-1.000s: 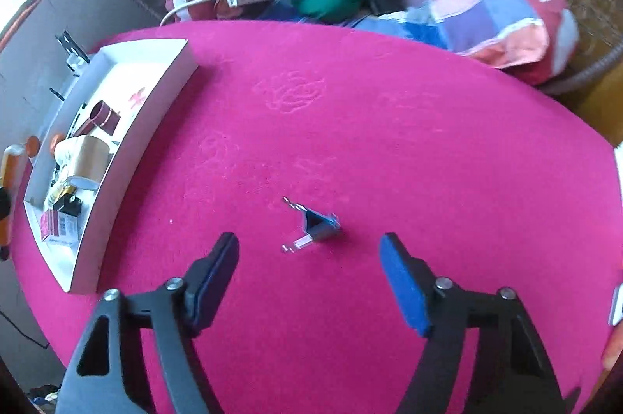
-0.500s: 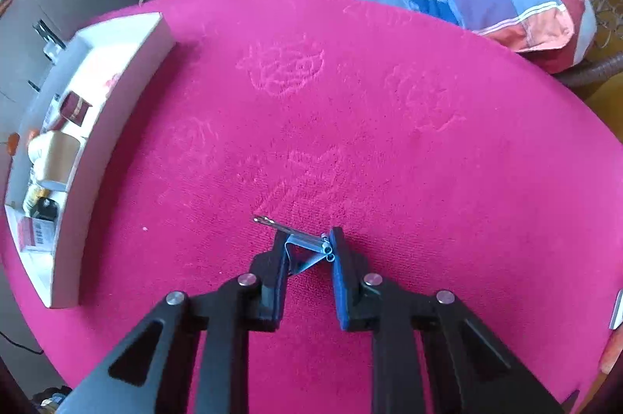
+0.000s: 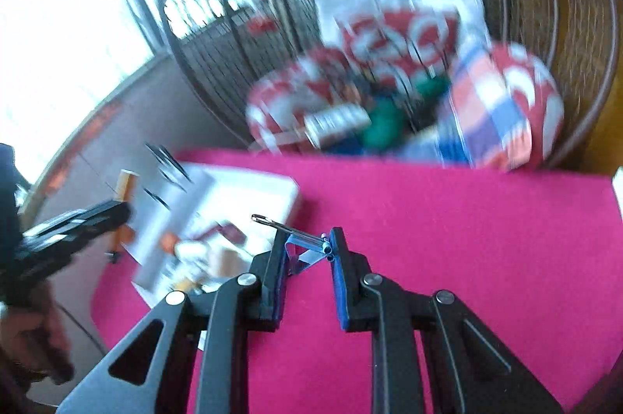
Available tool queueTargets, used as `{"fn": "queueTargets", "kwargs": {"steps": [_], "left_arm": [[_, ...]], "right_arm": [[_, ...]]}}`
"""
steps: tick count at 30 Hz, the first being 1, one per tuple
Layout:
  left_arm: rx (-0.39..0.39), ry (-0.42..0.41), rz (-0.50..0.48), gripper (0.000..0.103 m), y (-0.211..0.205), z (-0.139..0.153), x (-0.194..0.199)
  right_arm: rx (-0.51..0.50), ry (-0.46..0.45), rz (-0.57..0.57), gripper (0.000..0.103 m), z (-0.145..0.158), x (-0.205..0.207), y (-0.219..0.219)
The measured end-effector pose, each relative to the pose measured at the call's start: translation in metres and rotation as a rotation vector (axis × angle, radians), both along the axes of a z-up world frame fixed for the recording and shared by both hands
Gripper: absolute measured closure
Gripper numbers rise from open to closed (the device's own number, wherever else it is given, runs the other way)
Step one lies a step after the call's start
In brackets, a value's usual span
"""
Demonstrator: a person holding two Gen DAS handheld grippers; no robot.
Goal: Organize rigid objects
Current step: 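Carry the yellow lighter and blue binder clip over the tray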
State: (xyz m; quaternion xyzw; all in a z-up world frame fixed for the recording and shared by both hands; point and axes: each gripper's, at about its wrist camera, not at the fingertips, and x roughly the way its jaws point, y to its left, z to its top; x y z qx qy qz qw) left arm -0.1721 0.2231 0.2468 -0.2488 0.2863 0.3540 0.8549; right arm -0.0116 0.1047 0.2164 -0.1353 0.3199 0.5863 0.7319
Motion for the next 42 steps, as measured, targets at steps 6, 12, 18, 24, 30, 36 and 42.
{"fn": "queueTargets", "kwargs": {"steps": [6,12,18,24,30,36,42], "left_arm": [[0.096,-0.045,0.032,0.080,-0.001,0.038,-0.022],[0.213,-0.061,0.070,0.080,-0.001,0.068,-0.050],[0.280,-0.069,0.105,0.080,0.001,0.085,-0.075],[0.279,-0.072,0.130,0.080,0.010,0.082,-0.094],[0.273,-0.064,0.142,0.080,0.015,0.079,-0.111],[0.250,-0.051,0.132,0.080,0.025,0.072,-0.126],[0.219,-0.027,0.109,0.080,0.037,0.061,-0.137]], "right_arm": [[0.133,-0.051,0.054,0.085,0.044,-0.025,-0.002],[0.259,-0.113,0.103,0.085,0.084,-0.056,-0.004],[0.330,-0.198,0.151,0.085,0.105,-0.089,0.005],[0.337,-0.279,0.148,0.085,0.103,-0.112,0.018],[0.320,-0.271,0.169,0.084,0.098,-0.129,0.035],[0.306,-0.248,0.180,0.084,0.091,-0.143,0.052],[0.278,-0.211,0.180,0.084,0.077,-0.154,0.074]]}}
